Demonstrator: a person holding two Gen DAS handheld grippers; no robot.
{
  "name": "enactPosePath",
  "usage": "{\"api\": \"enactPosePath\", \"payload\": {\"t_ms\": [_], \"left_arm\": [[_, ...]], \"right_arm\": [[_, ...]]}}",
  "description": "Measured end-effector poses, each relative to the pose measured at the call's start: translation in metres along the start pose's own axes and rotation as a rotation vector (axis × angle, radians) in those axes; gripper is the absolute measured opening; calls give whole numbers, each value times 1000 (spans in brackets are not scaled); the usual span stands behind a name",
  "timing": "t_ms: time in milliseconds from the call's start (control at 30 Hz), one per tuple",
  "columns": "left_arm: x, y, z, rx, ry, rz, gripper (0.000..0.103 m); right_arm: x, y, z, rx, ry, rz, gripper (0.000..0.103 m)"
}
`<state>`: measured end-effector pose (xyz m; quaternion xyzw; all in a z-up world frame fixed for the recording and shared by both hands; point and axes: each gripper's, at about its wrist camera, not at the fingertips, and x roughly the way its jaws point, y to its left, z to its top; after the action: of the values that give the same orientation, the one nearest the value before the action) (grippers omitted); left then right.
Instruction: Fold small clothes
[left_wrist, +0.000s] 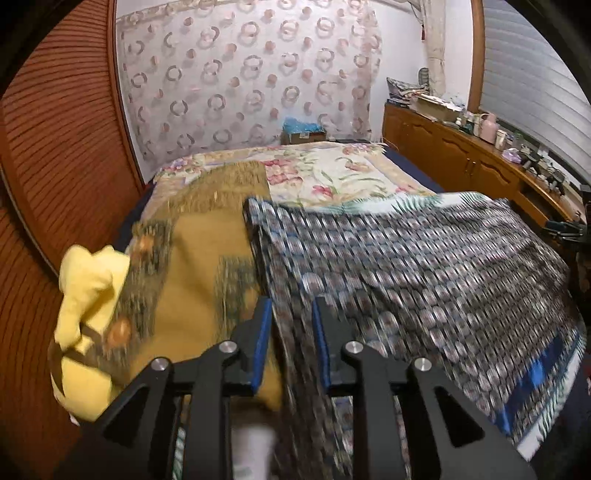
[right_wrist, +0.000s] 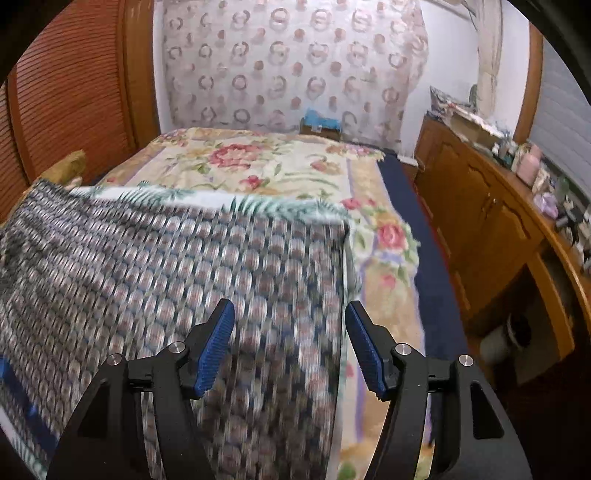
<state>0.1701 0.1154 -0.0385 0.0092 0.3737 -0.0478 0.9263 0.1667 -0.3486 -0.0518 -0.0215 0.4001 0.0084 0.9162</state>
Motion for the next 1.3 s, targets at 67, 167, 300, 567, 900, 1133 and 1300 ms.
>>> {"api": "enactPosePath", "payload": {"t_ms": [67, 167, 300, 567, 900, 1133, 1300], "left_arm": [[-10, -4, -17, -4, 4, -14, 20], [-16, -11, -39, -4, 20, -5, 20], [-17, -18, -60, -4, 40, 1, 20], [-17, -16, -79, -49, 66, 2, 20], [-28, -8, -80, -85, 40, 18, 20], [-37, -4, -81, -83, 18, 30, 20], [-38, -3, -80, -78, 8, 76, 20]], "right_arm": [[-7, -2, -16, 19, 17, 4, 64], [-14, -5, -34, 33, 31, 4, 64], [-17, -11, -50, 59, 56, 2, 63], [-27, -7, -69, 56, 56, 68, 26], [-40, 12, -67, 17, 11, 122, 4], [-42, 16, -66, 9, 6, 122, 4], [-40, 16, -69, 15, 7, 120, 4]]}}
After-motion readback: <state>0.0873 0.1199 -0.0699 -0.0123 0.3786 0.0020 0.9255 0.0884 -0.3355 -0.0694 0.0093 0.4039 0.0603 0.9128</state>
